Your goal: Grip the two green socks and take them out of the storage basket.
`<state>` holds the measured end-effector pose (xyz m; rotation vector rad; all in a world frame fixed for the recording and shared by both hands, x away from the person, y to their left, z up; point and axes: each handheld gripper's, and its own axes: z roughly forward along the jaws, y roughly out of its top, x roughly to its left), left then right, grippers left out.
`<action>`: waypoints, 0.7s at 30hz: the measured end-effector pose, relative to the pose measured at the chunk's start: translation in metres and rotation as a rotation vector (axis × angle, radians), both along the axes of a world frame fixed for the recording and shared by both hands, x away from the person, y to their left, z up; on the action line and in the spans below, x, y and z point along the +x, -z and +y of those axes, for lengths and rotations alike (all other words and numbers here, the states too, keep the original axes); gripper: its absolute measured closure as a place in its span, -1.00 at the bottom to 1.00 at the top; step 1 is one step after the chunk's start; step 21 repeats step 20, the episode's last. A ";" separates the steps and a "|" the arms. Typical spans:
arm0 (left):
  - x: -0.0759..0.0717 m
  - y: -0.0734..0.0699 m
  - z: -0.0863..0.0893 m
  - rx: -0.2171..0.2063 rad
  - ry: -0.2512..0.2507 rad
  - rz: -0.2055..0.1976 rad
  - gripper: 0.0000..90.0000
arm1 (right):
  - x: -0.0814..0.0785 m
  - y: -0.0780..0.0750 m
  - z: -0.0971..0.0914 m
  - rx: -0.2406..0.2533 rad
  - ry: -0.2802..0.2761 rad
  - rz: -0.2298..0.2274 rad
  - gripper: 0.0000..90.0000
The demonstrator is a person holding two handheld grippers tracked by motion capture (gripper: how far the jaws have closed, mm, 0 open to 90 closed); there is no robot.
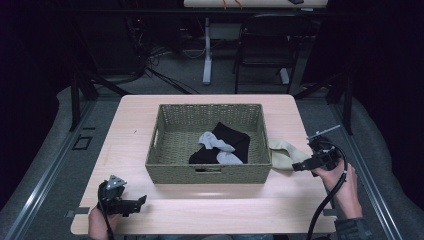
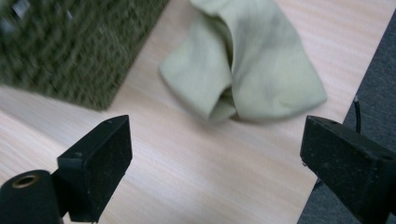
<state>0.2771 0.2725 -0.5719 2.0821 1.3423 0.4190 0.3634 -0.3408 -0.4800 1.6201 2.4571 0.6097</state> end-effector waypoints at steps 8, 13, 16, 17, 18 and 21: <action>0.000 0.000 -0.001 0.006 0.006 -0.002 -1.00 | -0.020 0.023 -0.006 -0.016 0.003 0.016 -1.00; 0.001 0.000 -0.002 0.003 0.004 -0.002 -1.00 | -0.020 0.034 -0.004 -0.007 -0.001 0.042 -1.00; 0.001 0.000 -0.002 0.003 0.007 0.002 -1.00 | -0.019 0.035 -0.003 -0.022 -0.014 0.049 -1.00; 0.001 0.000 -0.002 0.003 0.006 0.001 -1.00 | -0.019 0.036 -0.002 -0.010 -0.017 0.041 -1.00; 0.001 0.001 -0.002 0.004 0.007 -0.001 -1.00 | -0.019 0.036 -0.003 -0.024 -0.019 0.044 -1.00; 0.002 0.001 -0.002 0.007 0.009 0.001 -1.00 | -0.019 0.036 -0.004 -0.032 -0.018 0.042 -1.00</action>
